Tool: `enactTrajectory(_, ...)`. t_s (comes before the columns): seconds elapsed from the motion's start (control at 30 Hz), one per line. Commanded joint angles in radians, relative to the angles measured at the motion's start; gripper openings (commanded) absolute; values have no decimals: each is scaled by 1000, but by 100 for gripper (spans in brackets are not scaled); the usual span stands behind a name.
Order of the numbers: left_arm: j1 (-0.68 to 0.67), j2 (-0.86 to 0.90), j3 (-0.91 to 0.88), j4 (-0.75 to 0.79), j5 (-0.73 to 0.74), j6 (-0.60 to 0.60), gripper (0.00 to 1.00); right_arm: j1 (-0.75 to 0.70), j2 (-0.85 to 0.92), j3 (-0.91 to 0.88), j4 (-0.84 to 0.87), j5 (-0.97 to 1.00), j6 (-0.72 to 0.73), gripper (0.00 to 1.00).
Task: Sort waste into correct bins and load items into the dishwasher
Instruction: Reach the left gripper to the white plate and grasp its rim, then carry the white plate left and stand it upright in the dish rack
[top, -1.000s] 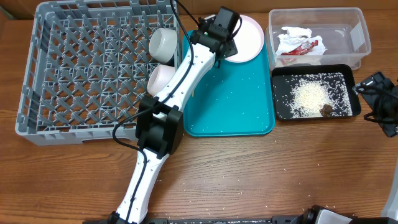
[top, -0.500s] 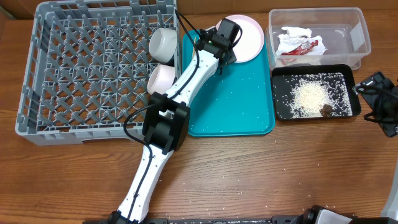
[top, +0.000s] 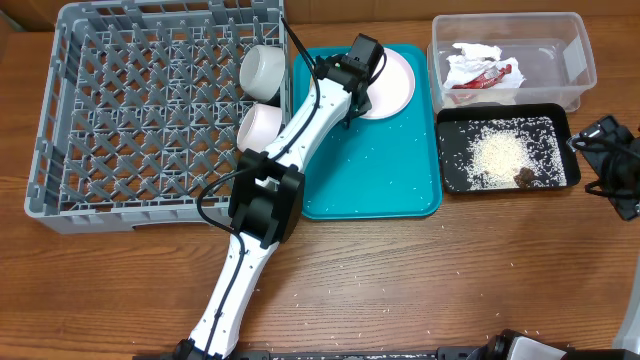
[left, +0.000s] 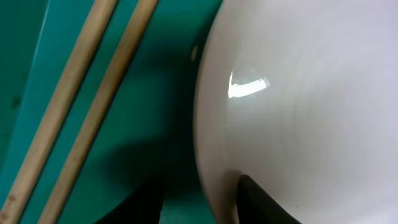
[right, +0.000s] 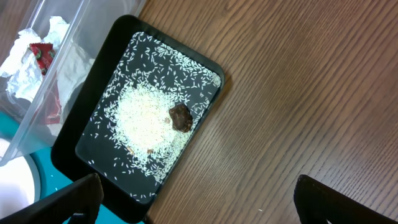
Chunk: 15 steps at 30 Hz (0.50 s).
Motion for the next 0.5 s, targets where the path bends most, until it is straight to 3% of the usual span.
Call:
enactTrajectory(0.0, -13, 59, -21, -138, 35, 46, 31, -4, 0, 14, 3, 11, 5, 100)
enactTrajectory(0.07, -11, 59, -21, -185, 34, 55, 4, -4, 0, 14, 3, 11, 5, 100)
enactTrajectory(0.2, 3, 32, -6, -194, 33, 146, 4, -4, 0, 14, 2, 11, 5, 100)
enactTrajectory(0.37, 37, -75, 145, -263, 28, 294, 4, -4, 0, 14, 3, 11, 5, 100)
enactTrajectory(0.47, 47, -187, 230, -298, -62, 385, 4, -4, 0, 14, 2, 11, 5, 100)
